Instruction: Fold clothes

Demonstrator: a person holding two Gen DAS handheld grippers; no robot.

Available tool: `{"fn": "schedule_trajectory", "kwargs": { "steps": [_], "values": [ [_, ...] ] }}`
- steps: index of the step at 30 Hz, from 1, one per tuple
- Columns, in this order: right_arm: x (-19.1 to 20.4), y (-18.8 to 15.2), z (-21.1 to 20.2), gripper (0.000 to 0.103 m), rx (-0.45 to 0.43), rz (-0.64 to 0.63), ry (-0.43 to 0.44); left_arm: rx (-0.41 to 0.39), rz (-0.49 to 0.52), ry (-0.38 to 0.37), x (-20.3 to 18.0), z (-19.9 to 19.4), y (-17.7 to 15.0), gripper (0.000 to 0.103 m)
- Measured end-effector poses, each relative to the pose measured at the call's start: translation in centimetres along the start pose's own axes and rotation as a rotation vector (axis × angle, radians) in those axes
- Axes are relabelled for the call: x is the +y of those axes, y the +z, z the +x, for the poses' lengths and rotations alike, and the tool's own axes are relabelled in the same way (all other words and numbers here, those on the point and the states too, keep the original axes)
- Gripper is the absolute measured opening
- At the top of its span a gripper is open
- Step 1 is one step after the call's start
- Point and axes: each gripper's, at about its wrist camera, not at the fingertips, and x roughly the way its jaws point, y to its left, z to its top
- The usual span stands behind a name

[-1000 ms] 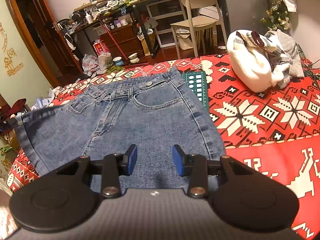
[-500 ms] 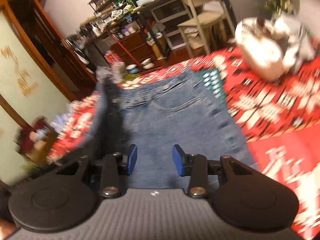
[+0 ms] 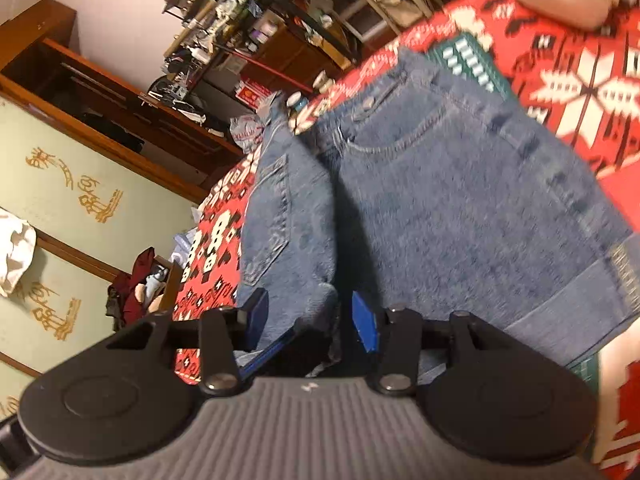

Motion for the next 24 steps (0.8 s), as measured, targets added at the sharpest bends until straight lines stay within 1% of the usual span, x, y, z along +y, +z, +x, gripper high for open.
{"fn": "schedule_trajectory", "kwargs": {
  "steps": [1, 4, 6, 9, 11, 13, 15, 16, 17, 18, 20, 22, 24],
  "values": [
    [-0.1, 0.0, 0.5, 0.028, 0.009, 0.012, 0.003, -0.001, 0.010, -0.003, -0.1, -0.1, 0.0, 0.005],
    [-0.3, -0.1, 1.2, 0.014, 0.014, 0.017, -0.013, 0.015, 0.018, -0.018, -0.3, -0.1, -0.2, 0.005],
    [-0.1, -0.1, 1.3, 0.010, 0.010, -0.004, -0.034, 0.029, -0.008, -0.047, 0.0, -0.2, -0.1, 0.004],
    [-0.1, 0.1, 0.9, 0.009, -0.026, -0.005, -0.060, 0.023, -0.064, -0.101, 0.3, -1.5, 0.5, 0.006],
    [-0.2, 0.3, 0.3, 0.009, -0.057, 0.014, -0.057, -0.008, -0.078, -0.122, 0.4, -3.0, 1.2, 0.006],
    [-0.2, 0.6, -0.5, 0.009, -0.088, 0.019, -0.063, -0.052, -0.069, -0.112, 1.0, -4.8, 2.3, 0.007],
    [-0.2, 1.0, -1.5, 0.009, -0.118, 0.021, -0.068, -0.094, -0.056, -0.094, 1.6, -6.6, 3.4, 0.009],
    [-0.3, 1.1, -2.1, 0.008, -0.139, 0.034, -0.064, -0.113, -0.043, -0.082, 2.1, -7.3, 3.9, 0.011],
    [-0.6, 1.3, -3.1, 0.008, -0.156, 0.045, -0.059, -0.120, -0.031, -0.068, 2.7, -7.9, 4.4, 0.015],
    [-0.7, 1.4, -4.1, 0.008, -0.178, 0.040, -0.068, -0.119, -0.031, -0.057, 3.6, -8.2, 4.8, 0.019],
    [-0.8, 1.8, -6.0, 0.008, -0.219, 0.023, -0.096, -0.113, -0.041, -0.036, 5.3, -8.8, 5.5, 0.022],
    [-1.1, 2.2, -7.8, 0.008, -0.258, 0.006, -0.134, -0.093, -0.101, -0.024, 7.3, -8.7, 5.5, 0.024],
    [-2.0, 2.4, -10.1, 0.008, -0.293, 0.015, -0.168, -0.056, -0.179, -0.022, 9.0, -8.2, 5.2, 0.024]
  ]
}}
